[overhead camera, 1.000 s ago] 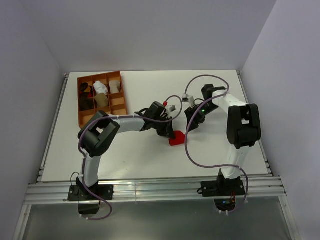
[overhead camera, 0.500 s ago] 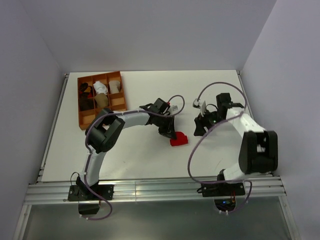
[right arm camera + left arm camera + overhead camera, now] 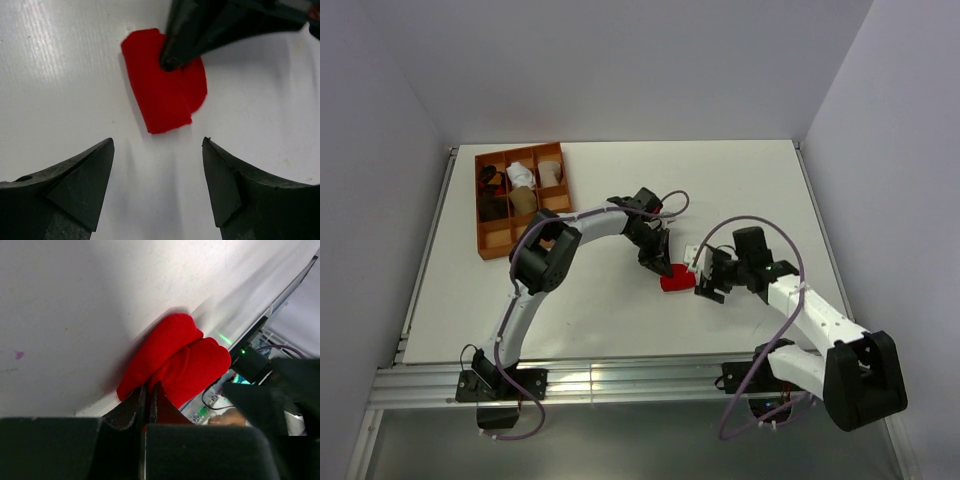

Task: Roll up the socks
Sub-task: Roll the sock at the center of the board.

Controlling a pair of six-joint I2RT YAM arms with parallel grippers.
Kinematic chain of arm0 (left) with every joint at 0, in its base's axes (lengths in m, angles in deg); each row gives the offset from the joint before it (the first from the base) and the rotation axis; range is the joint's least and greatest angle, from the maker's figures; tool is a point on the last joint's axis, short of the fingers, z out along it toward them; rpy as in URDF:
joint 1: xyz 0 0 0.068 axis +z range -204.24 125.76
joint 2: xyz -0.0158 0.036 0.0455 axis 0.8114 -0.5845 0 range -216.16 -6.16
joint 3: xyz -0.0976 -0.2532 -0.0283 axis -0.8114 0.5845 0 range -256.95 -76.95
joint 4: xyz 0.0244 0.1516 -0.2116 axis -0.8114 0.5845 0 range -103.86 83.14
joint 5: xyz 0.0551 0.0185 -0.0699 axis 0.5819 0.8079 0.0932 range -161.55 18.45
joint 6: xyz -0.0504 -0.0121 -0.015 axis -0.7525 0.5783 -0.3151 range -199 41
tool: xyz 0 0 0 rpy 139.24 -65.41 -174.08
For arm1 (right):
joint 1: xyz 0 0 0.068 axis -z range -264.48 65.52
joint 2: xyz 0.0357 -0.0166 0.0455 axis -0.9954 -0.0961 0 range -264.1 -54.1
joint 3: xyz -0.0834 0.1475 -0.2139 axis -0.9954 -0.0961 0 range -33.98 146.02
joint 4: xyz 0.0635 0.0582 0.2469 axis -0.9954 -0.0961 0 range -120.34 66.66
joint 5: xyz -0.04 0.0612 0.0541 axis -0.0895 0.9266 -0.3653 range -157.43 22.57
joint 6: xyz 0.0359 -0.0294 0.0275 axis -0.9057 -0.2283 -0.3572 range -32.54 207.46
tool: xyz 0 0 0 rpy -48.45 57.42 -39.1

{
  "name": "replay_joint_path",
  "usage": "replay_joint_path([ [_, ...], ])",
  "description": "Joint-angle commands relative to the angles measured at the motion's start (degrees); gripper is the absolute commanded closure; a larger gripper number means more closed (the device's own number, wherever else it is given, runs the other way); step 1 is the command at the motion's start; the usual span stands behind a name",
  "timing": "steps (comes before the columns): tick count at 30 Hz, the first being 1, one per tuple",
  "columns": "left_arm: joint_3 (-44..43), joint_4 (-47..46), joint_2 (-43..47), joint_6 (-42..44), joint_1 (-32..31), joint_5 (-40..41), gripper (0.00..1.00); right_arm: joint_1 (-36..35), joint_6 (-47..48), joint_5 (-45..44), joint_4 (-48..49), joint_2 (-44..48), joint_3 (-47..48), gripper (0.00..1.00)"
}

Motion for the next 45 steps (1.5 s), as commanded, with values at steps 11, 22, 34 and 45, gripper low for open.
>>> replay_joint_path([
  [11, -4.1, 13.7, -9.2, 5.1, 0.3, 7.6, 1.00, -16.6, 5.1, -15.7, 15.0, -0.2, -5.7, 0.21],
  [22, -4.7, 13.9, -9.4, 6.0, 0.8, 6.8, 1.00, -19.3, 1.5, -16.6, 12.1, -9.6, 1.4, 0.39],
  [34, 4.8, 0.1, -1.1, -0.2, 2.7, 8.5, 0.72, -16.0, -5.2, -9.5, -2.6, -20.5, 13.9, 0.80],
  [45, 23.6, -22.9, 15.6, -9.4, 5.2, 16.1, 0.53, -10.4, -4.3, -5.9, -16.3, -32.2, 23.5, 0.80],
])
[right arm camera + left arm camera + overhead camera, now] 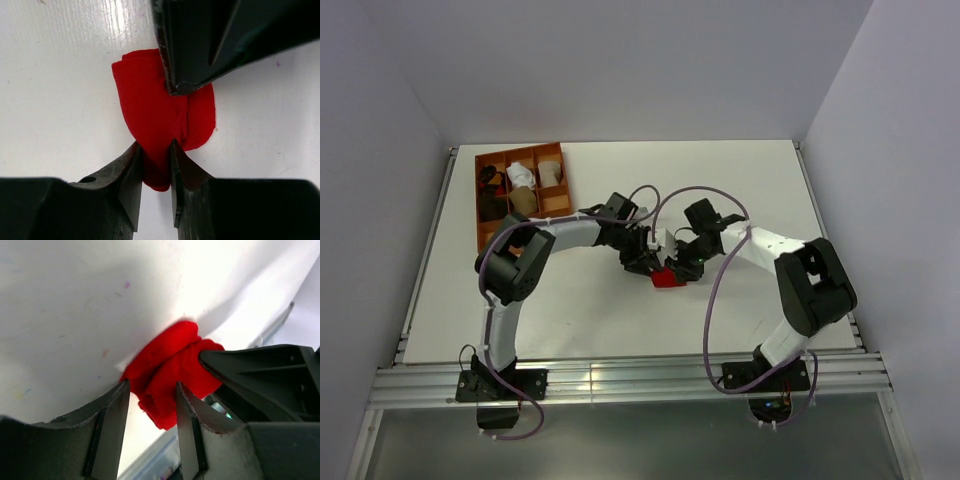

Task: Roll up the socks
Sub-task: Roll the sock at the center of the board, then pick up the sock at the center of the board.

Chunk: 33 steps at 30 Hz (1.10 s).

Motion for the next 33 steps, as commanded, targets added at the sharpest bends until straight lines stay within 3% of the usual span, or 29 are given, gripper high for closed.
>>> replay_joint_path([
  [1, 5.2, -8.9, 4.2, -1.8, 1.0, 13.1, 0.53, 1.5, -0.1, -0.6, -7.5, -3.2, 3.0, 0.80],
  [14, 15.0, -11.6, 19.1, 4.1, 0.3, 27.1, 0.54, 3.7, 0.3, 2.2, -20.5, -14.7, 14.2, 0.80],
  [24, 16.9, -19.8, 21.0, 14.3, -4.9, 23.3, 0.49, 5.1, -3.3, 2.8, -24.9, -23.1, 20.9, 0.80],
  [27, 15.5, -18.7, 21.2, 17.9, -8.9, 28.9, 0.49, 5.4, -3.9, 3.1, -27.3, -25.4, 23.2, 0.80],
  [33, 12.8, -11.7, 21.5, 24.8, -16.2, 48.0, 0.49, 5.7, -4.3, 3.3, -30.8, -28.0, 26.0, 0.80],
])
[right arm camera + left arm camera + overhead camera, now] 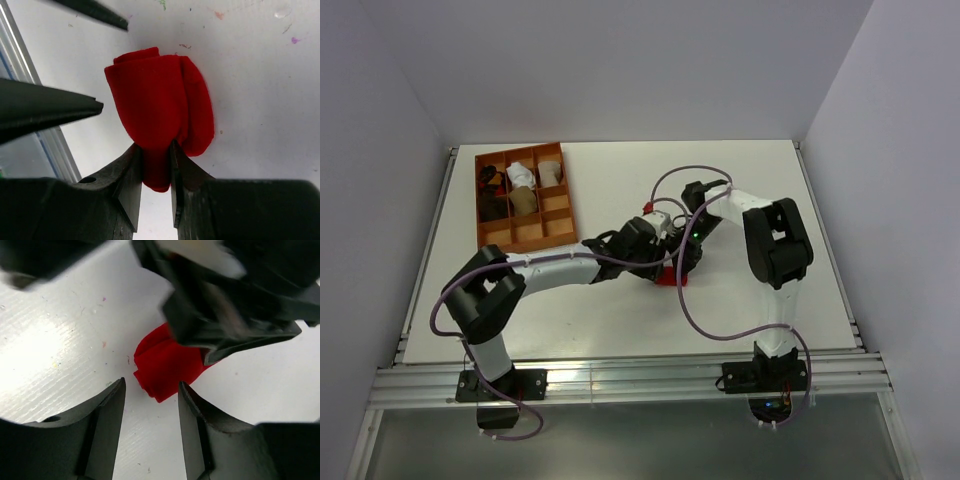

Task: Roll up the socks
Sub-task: Pick up the sock at the center of the board.

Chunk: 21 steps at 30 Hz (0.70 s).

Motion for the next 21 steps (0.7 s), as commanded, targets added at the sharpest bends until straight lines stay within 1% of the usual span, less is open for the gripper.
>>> replay_joint_path([
  [1, -2.6, 2.3, 2.0, 6.5, -3.7, 13.2, 0.49, 0.1, -0.1, -5.8, -2.8, -3.8, 0.3, 0.80],
  [2, -2.6, 3.0, 2.1, 7.2, -4.5, 17.0, 0.47, 0.2, -0.1, -5.8, -3.0, -4.0, 0.4, 0.80],
  [4, -2.6, 3.7, 2.1, 9.4, -6.6, 20.8, 0.47, 0.1, -0.4, -6.0, -3.7, -4.5, 1.1, 0.80],
  [5, -2.6, 3.8, 2.0, 10.6, -7.5, 24.7, 0.46, 0.2, -0.4, -6.0, -4.1, -4.6, 1.3, 0.80],
  [8, -1.7, 2.4, 1.2, 15.5, -11.0, 31.5, 0.44, 0.2, -0.4, -6.0, -5.2, -5.6, 2.2, 0.81],
  [10, -1.3, 1.0, 0.3, 18.8, -13.3, 33.6, 0.44, 0.2, -0.6, -6.1, -5.2, -5.7, 2.3, 0.81],
  [14, -1.6, -0.6, -0.9, 22.6, -16.7, 35.7, 0.40, 0.3, -0.8, -6.2, -5.8, -6.3, 3.0, 0.81],
  [18, -2.6, 0.1, -0.8, 25.1, -19.0, 33.2, 0.35, 0.3, -1.5, -6.4, -6.5, -7.5, 4.4, 0.81],
  [19, -2.5, 0.3, -0.7, 25.1, -19.2, 32.2, 0.32, 0.3, -1.7, -6.5, -7.2, -7.6, 5.0, 0.81],
  [20, -2.5, 0.5, -0.7, 27.1, -19.5, 31.8, 0.27, 0.3, -1.8, -6.5, -7.5, -8.3, 5.4, 0.81],
  [21, -2.3, 0.5, -0.8, 28.2, -19.9, 31.5, 0.26, 0.3, -1.8, -6.5, -7.9, -8.7, 5.7, 0.81],
])
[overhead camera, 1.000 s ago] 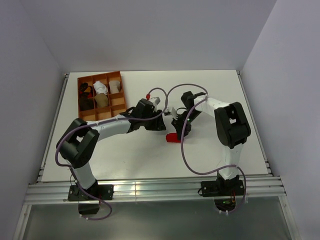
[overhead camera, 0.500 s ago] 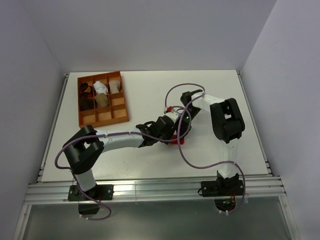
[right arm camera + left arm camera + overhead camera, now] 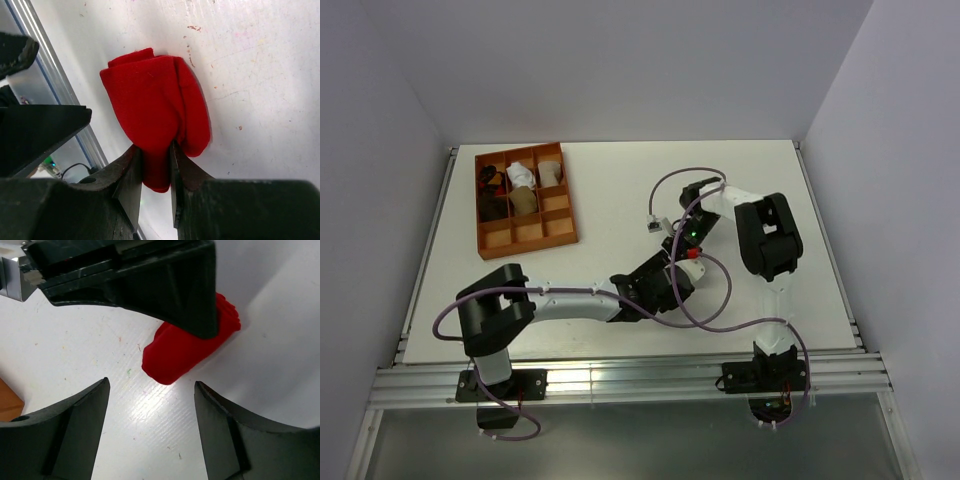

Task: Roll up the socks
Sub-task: Pick up the sock at the center of the board.

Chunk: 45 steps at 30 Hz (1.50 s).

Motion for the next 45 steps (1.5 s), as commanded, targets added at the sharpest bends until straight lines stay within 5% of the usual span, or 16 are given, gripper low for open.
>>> replay_joint_path([
  [1, -1.6, -1.1, 0.1, 5.1, -1.0, -0.2, 0.26, 0.2, 0.8, -6.6, -0.4, -3.5, 1.2, 0.81],
  [34, -3.7, -3.3, -15.1, 15.7, -7.8, 1.5, 0.32, 1.9, 4.7, -1.6, -14.3, -11.2, 5.6, 0.79],
  [45, -8.0, 5.8, -17.7, 11.0, -4.4, -12.9, 0.30, 1.6, 7.0, -1.0, -14.3, -10.7, 3.1, 0.79],
])
